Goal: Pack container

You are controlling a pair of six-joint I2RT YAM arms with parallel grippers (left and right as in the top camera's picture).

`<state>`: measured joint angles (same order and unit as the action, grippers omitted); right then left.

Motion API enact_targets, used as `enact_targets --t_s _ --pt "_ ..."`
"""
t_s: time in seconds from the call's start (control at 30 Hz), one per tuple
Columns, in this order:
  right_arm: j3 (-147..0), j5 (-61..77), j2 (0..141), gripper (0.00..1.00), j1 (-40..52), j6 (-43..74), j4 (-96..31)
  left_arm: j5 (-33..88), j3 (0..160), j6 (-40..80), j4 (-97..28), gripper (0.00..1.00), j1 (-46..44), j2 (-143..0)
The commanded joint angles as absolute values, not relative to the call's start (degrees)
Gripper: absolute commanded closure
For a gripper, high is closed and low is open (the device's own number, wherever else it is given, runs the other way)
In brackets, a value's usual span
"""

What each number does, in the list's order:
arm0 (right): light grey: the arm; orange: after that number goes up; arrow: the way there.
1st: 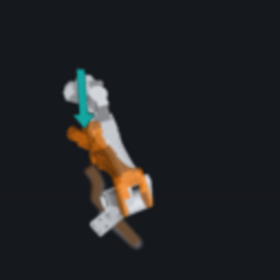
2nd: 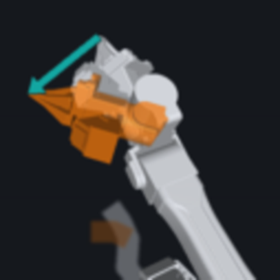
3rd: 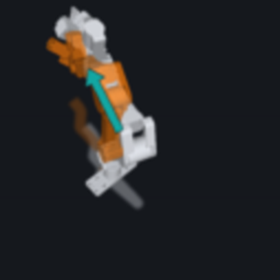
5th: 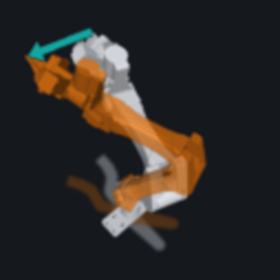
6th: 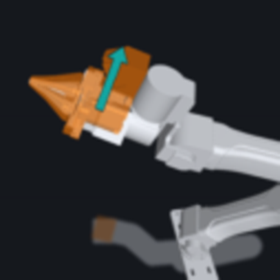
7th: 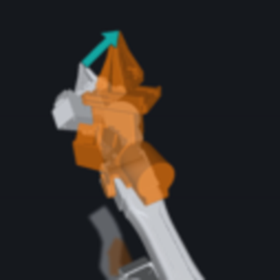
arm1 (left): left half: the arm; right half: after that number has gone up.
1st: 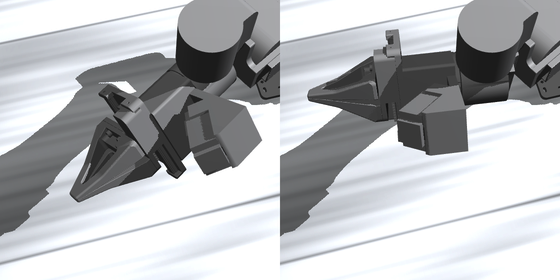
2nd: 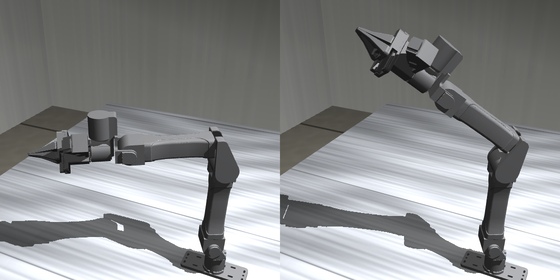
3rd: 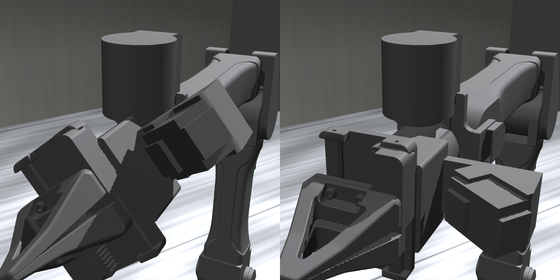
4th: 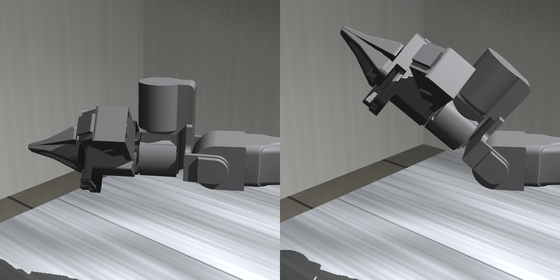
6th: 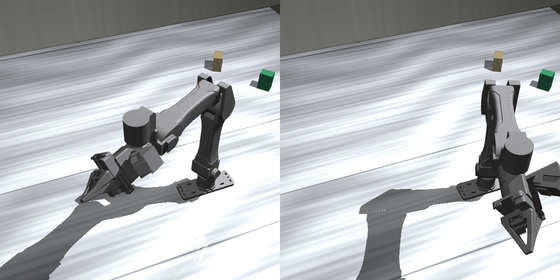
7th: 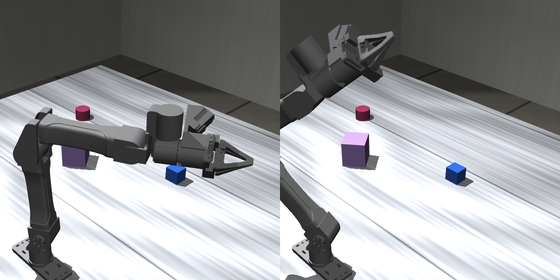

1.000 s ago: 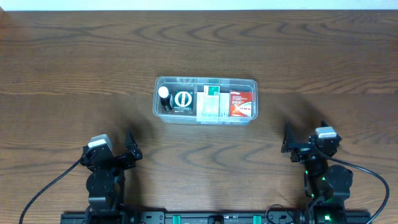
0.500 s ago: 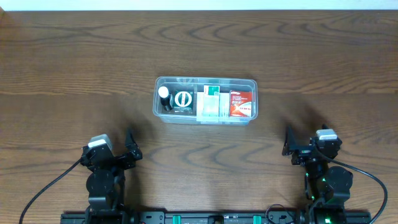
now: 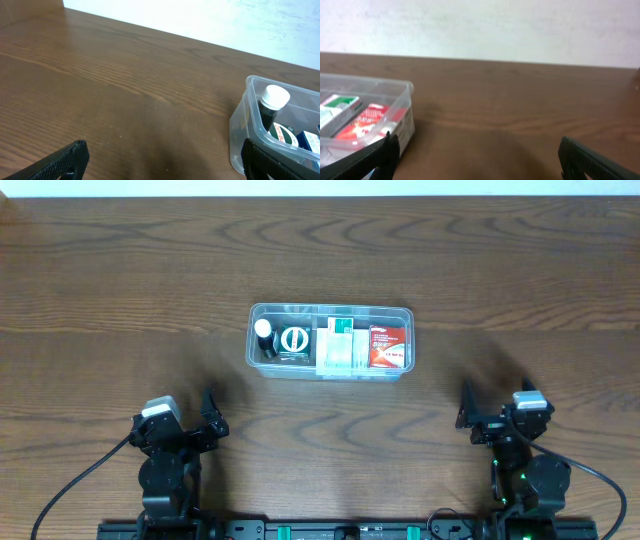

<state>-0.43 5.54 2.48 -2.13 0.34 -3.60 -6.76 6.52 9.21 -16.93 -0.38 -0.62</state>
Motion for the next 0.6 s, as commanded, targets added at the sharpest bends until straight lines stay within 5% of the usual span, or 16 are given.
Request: enact_targets --t_s 0.0,0.57 --pt "-0.3 5.2 0.7 0.01 -2.6 -0.3 -3.8 -6.6 5.7 9.3 -18.9 0.02 -0.1 -0.2" --pt "-0.3 5.2 0.3 0.01 -2.6 -0.3 -3.8 -6.6 5.7 9.3 -18.9 0.02 -0.1 -0.2"
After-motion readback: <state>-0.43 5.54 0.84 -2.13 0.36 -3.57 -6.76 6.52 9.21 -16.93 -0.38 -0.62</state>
